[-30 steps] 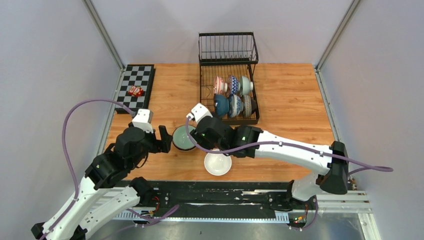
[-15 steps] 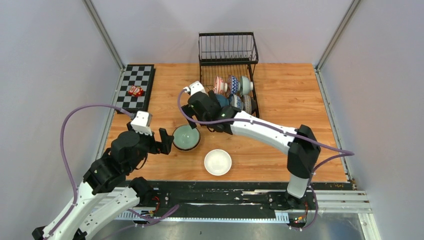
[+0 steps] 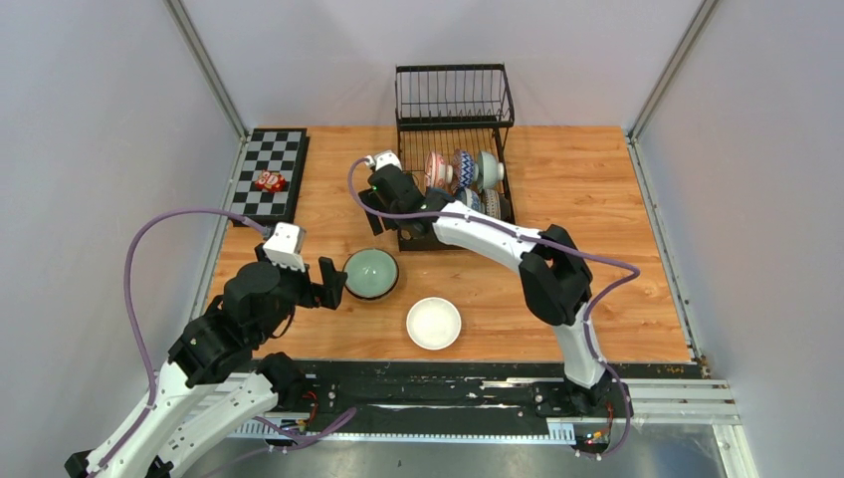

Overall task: Load the bowls into the dish rack
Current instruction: Adjust the dish rack at the center of the board.

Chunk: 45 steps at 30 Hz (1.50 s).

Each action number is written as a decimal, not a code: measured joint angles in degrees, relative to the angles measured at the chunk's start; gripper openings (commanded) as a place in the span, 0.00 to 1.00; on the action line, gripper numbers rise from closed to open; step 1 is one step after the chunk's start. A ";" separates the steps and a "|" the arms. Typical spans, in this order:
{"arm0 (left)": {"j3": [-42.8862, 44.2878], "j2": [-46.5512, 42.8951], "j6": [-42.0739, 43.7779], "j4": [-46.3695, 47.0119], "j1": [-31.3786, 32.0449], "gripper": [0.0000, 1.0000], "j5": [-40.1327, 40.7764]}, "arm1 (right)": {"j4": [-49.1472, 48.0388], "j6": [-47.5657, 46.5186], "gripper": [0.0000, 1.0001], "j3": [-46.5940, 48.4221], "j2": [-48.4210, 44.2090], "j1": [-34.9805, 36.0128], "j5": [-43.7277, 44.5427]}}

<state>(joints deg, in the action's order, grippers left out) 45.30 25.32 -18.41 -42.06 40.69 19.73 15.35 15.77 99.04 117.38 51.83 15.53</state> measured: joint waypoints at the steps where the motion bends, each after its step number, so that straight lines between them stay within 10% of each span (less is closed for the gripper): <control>1: 0.00 0.00 0.00 0.00 0.00 1.00 -0.02 | -0.09 0.22 0.74 0.83 0.90 -0.42 -0.57; 19: -0.11 0.00 0.02 0.09 0.00 1.00 -0.26 | -0.76 0.96 0.60 7.43 11.30 -2.05 2.99; 32: -0.11 0.00 0.02 0.35 0.00 1.00 -0.26 | -0.33 0.92 0.03 8.35 12.55 -2.89 4.55; 45: -0.11 0.87 -0.02 0.37 0.00 1.00 -0.13 | -4.35 1.49 0.03 -3.02 5.68 -2.97 5.68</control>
<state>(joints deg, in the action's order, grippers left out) 45.19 26.20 -18.44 -41.69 40.69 19.59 11.00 17.26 96.03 123.07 48.86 21.21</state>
